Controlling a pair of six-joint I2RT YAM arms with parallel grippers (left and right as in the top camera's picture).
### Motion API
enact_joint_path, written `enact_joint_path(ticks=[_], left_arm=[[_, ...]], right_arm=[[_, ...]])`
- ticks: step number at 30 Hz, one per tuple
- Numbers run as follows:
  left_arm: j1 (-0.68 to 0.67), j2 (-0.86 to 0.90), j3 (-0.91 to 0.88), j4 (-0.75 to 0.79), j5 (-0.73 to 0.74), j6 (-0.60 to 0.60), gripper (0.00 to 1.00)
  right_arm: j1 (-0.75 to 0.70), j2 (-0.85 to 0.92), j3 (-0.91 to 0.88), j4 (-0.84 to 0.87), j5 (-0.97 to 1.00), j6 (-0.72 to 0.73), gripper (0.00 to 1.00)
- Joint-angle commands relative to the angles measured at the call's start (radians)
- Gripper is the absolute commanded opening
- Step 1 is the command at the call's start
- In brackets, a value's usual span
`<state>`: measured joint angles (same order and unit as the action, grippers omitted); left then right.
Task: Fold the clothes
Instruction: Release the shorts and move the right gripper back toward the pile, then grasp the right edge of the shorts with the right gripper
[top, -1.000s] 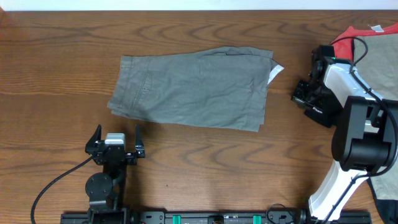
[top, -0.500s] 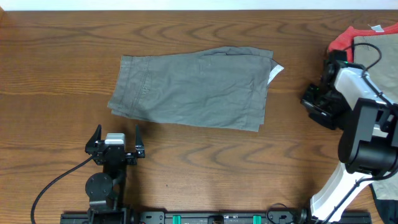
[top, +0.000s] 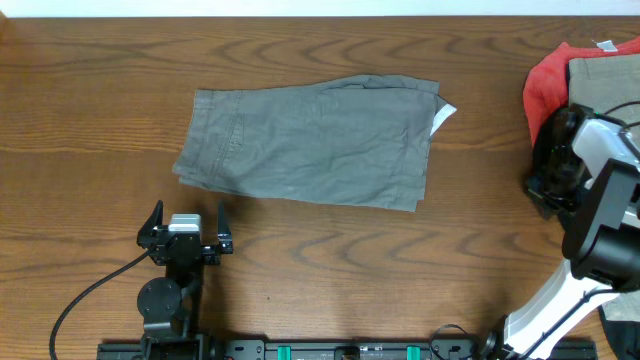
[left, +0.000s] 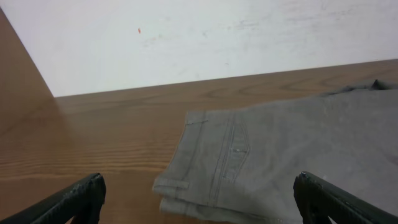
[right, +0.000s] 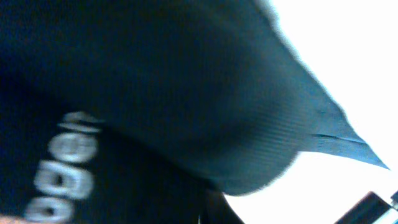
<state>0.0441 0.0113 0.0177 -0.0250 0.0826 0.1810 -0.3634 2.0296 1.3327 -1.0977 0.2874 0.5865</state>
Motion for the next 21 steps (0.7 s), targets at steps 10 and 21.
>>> enact_joint_path(ticks=[10,21], left_arm=[[0.003,0.000,-0.014,-0.037,0.029,0.001,0.98],[0.003,0.000,-0.014,-0.037,0.029,0.001,0.98]], right_arm=[[0.087,-0.495,0.027,0.164,-0.451,-0.225,0.93],[0.359,-0.419,0.027,0.245,-0.490,-0.212,0.99]])
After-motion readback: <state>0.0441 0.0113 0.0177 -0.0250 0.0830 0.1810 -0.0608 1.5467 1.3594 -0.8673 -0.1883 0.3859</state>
